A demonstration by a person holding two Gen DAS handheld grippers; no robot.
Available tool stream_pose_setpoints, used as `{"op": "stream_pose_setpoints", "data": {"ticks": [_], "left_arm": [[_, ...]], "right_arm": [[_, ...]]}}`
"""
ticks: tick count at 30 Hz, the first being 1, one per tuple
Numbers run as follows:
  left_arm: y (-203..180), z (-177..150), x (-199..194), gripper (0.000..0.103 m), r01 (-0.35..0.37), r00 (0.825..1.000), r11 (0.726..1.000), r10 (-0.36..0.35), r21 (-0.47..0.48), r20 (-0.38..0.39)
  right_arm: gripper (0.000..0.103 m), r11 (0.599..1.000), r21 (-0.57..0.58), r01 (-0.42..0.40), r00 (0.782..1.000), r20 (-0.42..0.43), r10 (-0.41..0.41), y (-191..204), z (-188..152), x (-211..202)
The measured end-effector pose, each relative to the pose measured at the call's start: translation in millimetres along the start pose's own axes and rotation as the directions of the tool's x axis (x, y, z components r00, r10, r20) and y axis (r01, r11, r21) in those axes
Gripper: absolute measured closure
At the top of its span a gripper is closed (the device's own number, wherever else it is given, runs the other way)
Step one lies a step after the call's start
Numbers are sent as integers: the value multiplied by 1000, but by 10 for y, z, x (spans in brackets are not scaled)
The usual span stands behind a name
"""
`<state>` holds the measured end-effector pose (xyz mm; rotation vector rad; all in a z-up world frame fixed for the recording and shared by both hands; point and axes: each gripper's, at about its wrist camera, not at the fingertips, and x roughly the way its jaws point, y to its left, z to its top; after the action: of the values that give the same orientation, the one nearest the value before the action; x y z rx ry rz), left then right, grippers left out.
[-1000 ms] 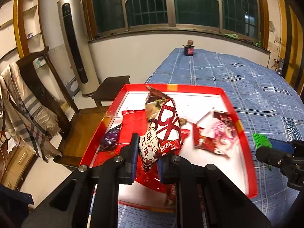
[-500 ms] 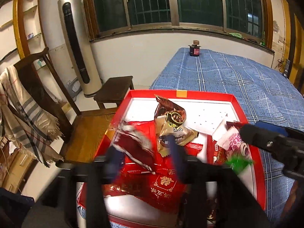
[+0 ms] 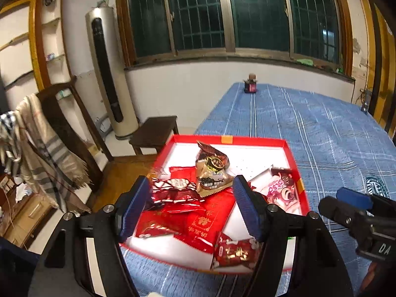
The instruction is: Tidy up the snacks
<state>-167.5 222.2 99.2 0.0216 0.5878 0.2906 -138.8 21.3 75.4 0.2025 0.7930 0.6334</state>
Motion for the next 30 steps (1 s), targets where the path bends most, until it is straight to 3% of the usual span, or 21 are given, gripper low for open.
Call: {"op": "stream_pose_setpoints", "data": {"ticks": [2, 9, 12, 16, 24, 30], "left_arm": [[33, 1, -176, 19, -19, 999, 1000, 19, -10, 38], [82, -119, -767, 17, -81, 983, 997, 81, -8, 167], [69, -213, -933, 10, -115, 973, 993, 111, 9, 204], [125, -314, -1112, 0, -95, 972, 996, 92, 0, 215], [245, -408, -1405, 0, -69, 969, 998, 68, -5, 239], [258, -442, -1558, 0, -31, 968, 999, 34, -18, 248]], "right_arm": [[37, 1000, -15, -3, 1000, 23, 4, 61, -45, -153], [31, 996, -87, -13, 993, 113, 23, 318, -257, -721], [29, 993, -115, -16, 987, 157, 34, 427, -360, -928], [26, 990, -143, 7, 979, 202, 22, 559, -482, -1129], [22, 988, -152, 14, 963, 269, 27, 723, -627, -1411], [17, 980, -188, 68, 945, 328, -3, 856, -712, -1614]]}}
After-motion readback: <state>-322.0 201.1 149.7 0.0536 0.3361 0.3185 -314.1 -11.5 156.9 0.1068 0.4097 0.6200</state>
